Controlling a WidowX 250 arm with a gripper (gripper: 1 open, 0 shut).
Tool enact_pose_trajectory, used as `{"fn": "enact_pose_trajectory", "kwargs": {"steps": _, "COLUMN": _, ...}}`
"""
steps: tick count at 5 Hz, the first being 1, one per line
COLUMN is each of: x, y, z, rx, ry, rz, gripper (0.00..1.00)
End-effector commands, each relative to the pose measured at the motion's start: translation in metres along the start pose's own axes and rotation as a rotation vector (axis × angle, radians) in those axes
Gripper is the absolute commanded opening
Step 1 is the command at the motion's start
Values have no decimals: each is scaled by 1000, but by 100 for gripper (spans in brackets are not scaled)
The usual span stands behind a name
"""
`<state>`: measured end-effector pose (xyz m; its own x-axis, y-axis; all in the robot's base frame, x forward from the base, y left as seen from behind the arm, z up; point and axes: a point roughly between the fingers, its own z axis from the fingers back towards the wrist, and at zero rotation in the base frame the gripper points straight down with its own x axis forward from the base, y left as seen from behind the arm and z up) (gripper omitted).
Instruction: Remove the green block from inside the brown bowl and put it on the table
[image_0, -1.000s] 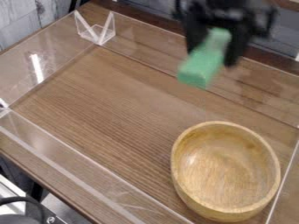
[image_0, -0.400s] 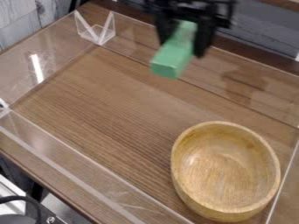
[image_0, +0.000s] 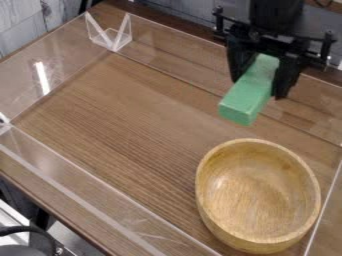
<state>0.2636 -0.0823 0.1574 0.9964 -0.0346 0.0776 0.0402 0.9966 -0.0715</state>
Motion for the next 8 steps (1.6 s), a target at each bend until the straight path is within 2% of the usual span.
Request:
{"fn": "enact_pose_trajectory", "kwargs": {"steps": 1, "x": -4, "y": -1, "z": 12, "rx": -4, "ry": -75, "rz": 1, "gripper": 0}}
{"fn": "enact_pose_trajectory", "kwargs": {"steps": 2, "x": -6, "y": 7, "z": 13, "rx": 5, "ry": -91, "rz": 12, "gripper": 0}}
{"fn": "enact_pose_trajectory", "kwargs": {"steps": 3, "x": -16, "y": 39, "z": 19, "rx": 15, "ry": -93, "rz": 41, "gripper": 0}}
{"fn": "enact_pose_trajectory", "kwargs": {"steps": 4, "x": -26, "y": 88, "z": 22, "rx": 25, "ry": -98, "rz": 69, "gripper": 0}}
{"fn": "enact_pose_trajectory", "kwargs": {"steps": 5, "x": -28, "y": 135, "z": 23, "rx": 28, "ry": -119, "rz": 90, "gripper": 0}}
{"fn": "enact_pose_trajectory", "kwargs": {"steps": 6, "x": -22, "y": 154, "z": 19, "rx": 31, "ry": -133, "rz": 73, "gripper": 0}}
{"fn": "enact_pose_trajectory", "kwargs": {"steps": 8, "x": -18, "y": 135, "z": -4, "rx": 34, "ry": -131, "rz": 37, "gripper": 0}}
